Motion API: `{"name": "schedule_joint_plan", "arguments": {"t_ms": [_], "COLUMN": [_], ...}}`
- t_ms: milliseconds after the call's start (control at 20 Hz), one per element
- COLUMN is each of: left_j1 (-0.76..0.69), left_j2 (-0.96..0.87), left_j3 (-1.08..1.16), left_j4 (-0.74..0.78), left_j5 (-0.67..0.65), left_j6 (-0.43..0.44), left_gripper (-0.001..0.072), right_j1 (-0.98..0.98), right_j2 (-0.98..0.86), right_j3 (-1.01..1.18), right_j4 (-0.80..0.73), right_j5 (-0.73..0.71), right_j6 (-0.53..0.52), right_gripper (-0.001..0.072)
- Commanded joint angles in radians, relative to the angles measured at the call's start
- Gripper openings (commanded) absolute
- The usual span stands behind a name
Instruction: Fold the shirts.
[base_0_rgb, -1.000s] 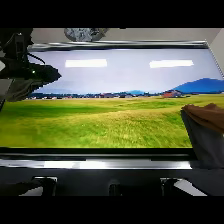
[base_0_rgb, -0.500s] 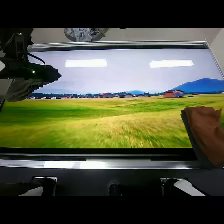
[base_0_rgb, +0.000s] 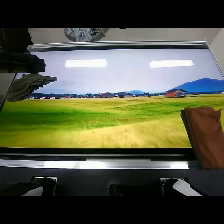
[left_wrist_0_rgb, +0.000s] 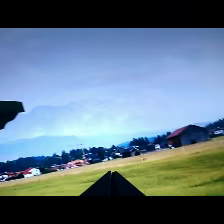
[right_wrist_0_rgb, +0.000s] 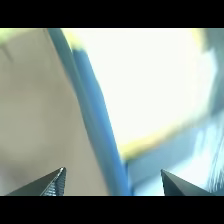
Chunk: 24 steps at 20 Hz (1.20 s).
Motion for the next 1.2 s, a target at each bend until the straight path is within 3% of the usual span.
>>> {"name": "schedule_joint_plan", "arguments": {"t_ms": [0,50,100,150,200,300,450,1150], "left_j1": [0.002,0.007,0.008,0.009,0.005,-0.023,-0.050,-0.050], "left_j2": [-0.030,-0.042,-0.042,-0.027,0.009,0.116,0.211,0.212], "left_j3": [0.016,-0.029,-0.106,-0.224,-0.362,-0.649,-0.846,-0.848], "left_j4": [0.257,0.256,0.249,0.210,0.147,0.025,0.023,0.024], "left_j5": [-0.078,-0.181,-0.259,-0.298,-0.263,-0.126,-0.006,0.000], "left_j6": [-0.106,-0.095,-0.096,-0.096,-0.096,-0.102,-0.214,-0.212], "left_gripper": [0.0037,0.0051,0.0163,0.0329,0.0389,0.0394,0.0394,0.0394], "right_j1": [0.344,0.471,0.579,0.679,0.748,0.835,0.864,0.864], "right_j2": [-0.003,-0.014,-0.026,-0.042,-0.053,-0.055,-0.055,-0.053], "right_j3": [0.119,0.103,0.064,0.000,-0.083,-0.287,-0.419,-0.420], "right_j4": [0.055,0.054,0.050,0.042,0.060,0.136,0.142,0.097], "right_j5": [-0.097,-0.034,0.018,0.058,0.084,0.085,0.037,0.072], "right_j6": [0.036,0.098,0.098,0.098,0.106,0.099,0.125,0.113], "right_gripper": [0.0684,0.0662,0.0666,0.0667,0.0628,0.0603,0.0615,0.0613]}}
